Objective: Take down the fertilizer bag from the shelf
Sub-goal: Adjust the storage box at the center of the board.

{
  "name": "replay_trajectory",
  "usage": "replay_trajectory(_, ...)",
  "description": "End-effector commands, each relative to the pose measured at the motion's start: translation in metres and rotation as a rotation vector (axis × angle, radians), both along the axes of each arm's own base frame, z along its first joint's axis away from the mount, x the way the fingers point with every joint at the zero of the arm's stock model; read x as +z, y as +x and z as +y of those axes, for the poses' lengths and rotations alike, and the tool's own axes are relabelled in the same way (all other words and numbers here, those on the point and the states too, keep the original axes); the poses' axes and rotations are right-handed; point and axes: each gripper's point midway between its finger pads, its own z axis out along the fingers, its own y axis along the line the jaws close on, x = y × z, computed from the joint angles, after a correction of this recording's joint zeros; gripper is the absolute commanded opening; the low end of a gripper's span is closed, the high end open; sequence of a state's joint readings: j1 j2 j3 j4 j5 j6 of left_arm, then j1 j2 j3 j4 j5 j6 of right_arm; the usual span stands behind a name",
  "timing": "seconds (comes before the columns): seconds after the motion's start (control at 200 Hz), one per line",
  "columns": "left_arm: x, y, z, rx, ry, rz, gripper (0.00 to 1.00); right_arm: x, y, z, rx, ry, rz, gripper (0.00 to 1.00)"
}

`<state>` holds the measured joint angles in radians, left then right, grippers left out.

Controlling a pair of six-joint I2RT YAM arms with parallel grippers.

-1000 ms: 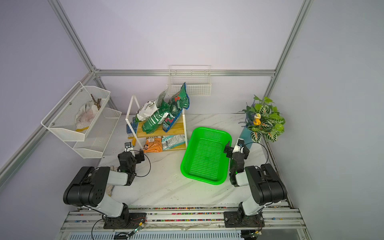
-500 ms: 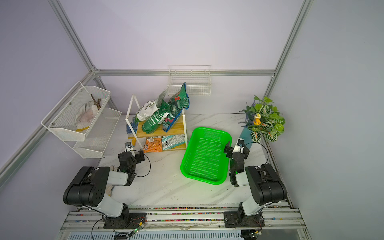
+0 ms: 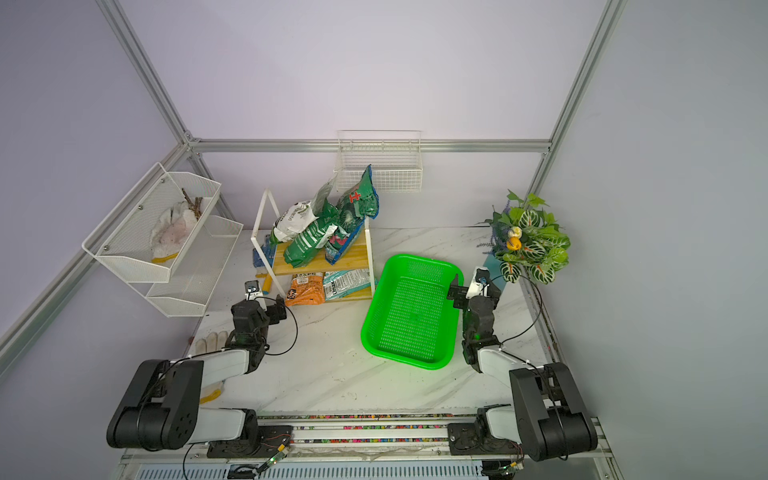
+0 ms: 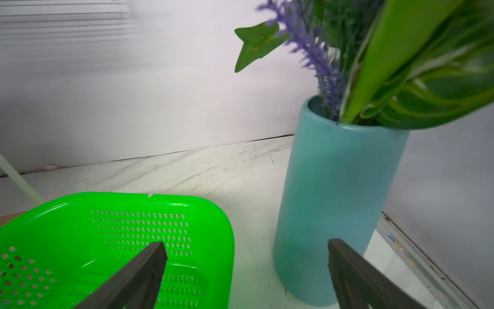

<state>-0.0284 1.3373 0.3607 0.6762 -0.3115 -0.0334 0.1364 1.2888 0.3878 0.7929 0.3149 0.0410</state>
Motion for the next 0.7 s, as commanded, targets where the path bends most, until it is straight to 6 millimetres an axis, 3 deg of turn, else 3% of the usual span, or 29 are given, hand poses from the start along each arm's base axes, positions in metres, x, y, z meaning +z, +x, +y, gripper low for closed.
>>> replay_trajectory(0.0, 0.03, 0.005, 0.007, 0.065, -0.033, 0.018, 1.0, -0.03, -0.008, 0.009, 0.037, 0.049, 0.172, 1.0)
replay_trajectory(0.215, 0.05, -0.027, 0.009, 0.101, -0.118, 0.053, 1.0, -0.022, -0.022, 0.019, 0.038, 0.142, 0.307, 0.97)
replay_trajectory(0.375, 0.056, -0.043, -0.003, 0.05, -0.183, 0.076, 1.0, -0.023, -0.037, 0.026, 0.034, 0.222, 0.453, 0.92)
replay_trajectory(0.485, 0.048, -0.045, -0.01, 0.012, -0.195, 0.085, 1.0, -0.02, -0.047, 0.034, 0.047, 0.282, 0.543, 0.89)
replay_trajectory(0.57, 0.054, -0.037, -0.012, 0.004, -0.205, 0.054, 1.0, -0.022, -0.057, 0.043, 0.067, 0.343, 0.626, 0.85)
replay_trajectory(0.695, 0.053, -0.027, -0.019, -0.024, -0.226, 0.07, 1.0, -0.039, -0.078, 0.055, 0.088, 0.41, 0.771, 0.8)
